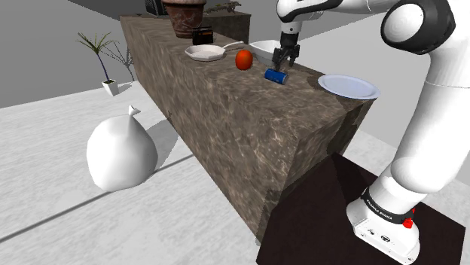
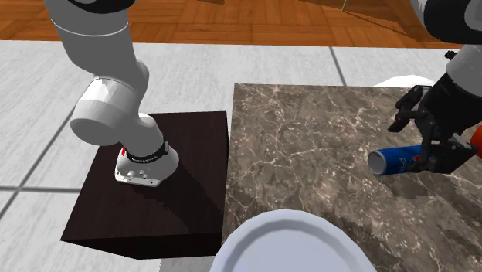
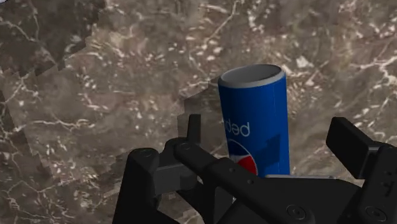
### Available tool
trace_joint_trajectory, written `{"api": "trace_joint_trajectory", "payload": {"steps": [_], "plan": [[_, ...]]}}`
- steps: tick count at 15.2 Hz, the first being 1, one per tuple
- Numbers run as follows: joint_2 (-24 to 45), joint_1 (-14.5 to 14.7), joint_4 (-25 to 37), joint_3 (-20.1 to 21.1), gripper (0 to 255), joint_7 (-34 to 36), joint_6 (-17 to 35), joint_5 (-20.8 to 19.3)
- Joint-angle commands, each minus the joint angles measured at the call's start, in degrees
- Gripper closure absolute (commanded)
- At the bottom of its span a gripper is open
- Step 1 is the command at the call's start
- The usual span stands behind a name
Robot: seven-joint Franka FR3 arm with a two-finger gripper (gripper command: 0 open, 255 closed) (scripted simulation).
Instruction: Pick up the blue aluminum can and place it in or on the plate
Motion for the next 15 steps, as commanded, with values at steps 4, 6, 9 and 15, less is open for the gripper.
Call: {"api": "trace_joint_trajectory", "payload": {"steps": [4,6,9,15], "plan": [[7.88,-0.38,7.4,0.77,0,-1.05,-0.44,1.29],[7.92,-0.34,5.91,0.79,0,-1.08,1.08,1.31],[8.08,-0.3,3.83,0.82,0,-1.13,3.31,1.36],[8.21,-0.29,2.81,0.84,0,-1.16,4.46,1.4]]}}
